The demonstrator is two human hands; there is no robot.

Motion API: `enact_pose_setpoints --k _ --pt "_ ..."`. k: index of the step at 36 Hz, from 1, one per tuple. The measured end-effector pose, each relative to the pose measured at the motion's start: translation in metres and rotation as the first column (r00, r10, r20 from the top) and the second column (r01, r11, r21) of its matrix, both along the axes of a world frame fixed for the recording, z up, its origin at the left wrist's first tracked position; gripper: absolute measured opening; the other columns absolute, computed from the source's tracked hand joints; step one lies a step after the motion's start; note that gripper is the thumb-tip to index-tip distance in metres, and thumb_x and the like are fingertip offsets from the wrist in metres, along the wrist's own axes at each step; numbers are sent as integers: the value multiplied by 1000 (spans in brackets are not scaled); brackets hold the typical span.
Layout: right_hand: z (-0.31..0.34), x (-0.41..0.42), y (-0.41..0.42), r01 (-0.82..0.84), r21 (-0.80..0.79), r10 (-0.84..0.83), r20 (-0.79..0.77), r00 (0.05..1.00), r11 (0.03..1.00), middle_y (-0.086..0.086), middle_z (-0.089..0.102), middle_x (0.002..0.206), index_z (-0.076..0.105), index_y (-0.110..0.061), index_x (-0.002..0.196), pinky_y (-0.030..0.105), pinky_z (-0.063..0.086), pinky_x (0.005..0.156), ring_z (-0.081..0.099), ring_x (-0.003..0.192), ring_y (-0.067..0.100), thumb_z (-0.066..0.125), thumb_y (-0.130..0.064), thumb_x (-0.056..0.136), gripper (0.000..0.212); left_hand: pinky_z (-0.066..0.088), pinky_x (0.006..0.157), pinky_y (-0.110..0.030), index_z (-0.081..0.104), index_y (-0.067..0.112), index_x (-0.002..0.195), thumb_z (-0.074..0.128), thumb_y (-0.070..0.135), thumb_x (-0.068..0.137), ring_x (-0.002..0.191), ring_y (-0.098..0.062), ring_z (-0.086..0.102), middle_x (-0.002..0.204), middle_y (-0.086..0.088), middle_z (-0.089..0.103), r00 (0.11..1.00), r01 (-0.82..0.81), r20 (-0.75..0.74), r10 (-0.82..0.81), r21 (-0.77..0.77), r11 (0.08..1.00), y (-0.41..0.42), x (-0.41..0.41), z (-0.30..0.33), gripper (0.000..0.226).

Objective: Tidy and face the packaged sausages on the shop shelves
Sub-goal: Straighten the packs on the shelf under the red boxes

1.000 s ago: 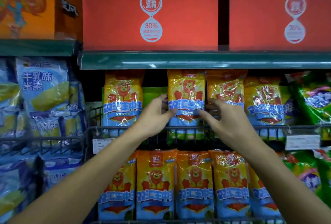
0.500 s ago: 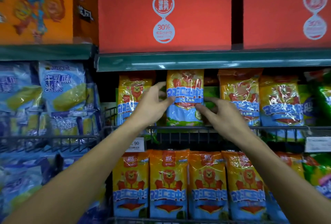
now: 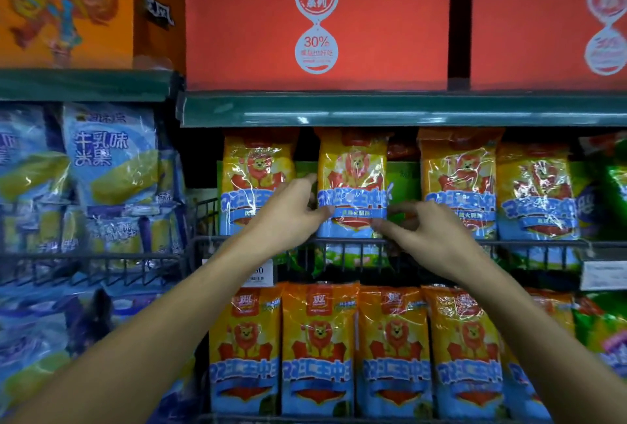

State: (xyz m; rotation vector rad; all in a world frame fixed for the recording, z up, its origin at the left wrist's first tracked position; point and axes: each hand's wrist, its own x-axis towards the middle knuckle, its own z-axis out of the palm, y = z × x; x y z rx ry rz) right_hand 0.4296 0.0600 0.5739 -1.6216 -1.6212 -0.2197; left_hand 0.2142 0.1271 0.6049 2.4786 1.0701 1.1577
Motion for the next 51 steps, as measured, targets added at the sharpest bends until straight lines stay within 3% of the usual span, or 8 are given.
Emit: enact_pose_setpoints --k 6,13,23,28,38,42,45,51 --pt "-4 -4 -5 58 42 -60 61 996 997 -3 77 111 64 -25 136 42 57 89 70 101 16 53 -72 90 67 41 56 -35 49 14 126 56 37 105 62 -15 49 77 -13 62 991 -56 -107 74 158 986 2 -1 -9 31" --pt "-7 -7 -4 129 17 -130 139 982 992 -11 76 110 59 -32 141 42 55 91 67 111 19 43 -74 92 66 58 76 -48 -2 33 163 54 36 105 80 -17 64 107 -4 61 994 -101 -4 106 285 953 3 1 -25 81" --pt "-29 -8 5 106 308 -164 168 972 946 -4 63 137 24 -36 159 20 42 52 54 62 -7 37 -69 98 71 26 123 -31 61 14 140 61 21 103 149 -24 29 156 -9 34 990 -131 65 123 737 664 7 0 -48 38" --pt "-39 -9 11 71 387 -203 311 929 920 -16 32 164 19 -39 162 10 21 44 36 52 -4 22 -60 106 59 14 128 -51 28 30 161 25 49 110 159 -18 -7 173 4 5 964 -55 -149 219 696 716 13 8 -61 55" --pt "-38 0 16 48 293 -167 395 903 955 -26 8 167 -2 -45 161 15 18 48 42 59 1 8 -64 104 61 11 129 -45 18 35 163 22 56 109 160 -17 0 173 7 6 954 -136 -105 280 681 719 14 16 -73 58" --pt "-35 7 10 -60 242 -46 409 911 968 -24 2 169 -4 -46 161 16 42 61 65 92 4 14 -66 104 63 12 128 -47 26 36 161 26 56 108 159 -15 3 172 8 11 966 -133 -84 243 646 751 12 19 -74 57" --pt "-27 21 -12 -245 235 191 231 954 941 -24 23 165 28 -40 159 29 46 110 42 141 1 40 -56 106 57 21 126 -46 45 32 154 30 57 105 158 -14 12 168 8 24 987 -132 -4 163 571 811 2 25 -66 57" --pt "-22 87 -50 -69 505 77 6 997 861 -12 56 141 55 -22 144 19 40 111 50 130 1 63 -33 100 46 22 118 -15 50 37 147 47 52 104 143 5 32 153 16 43 984 69 122 -128 404 912 -39 67 -53 46"
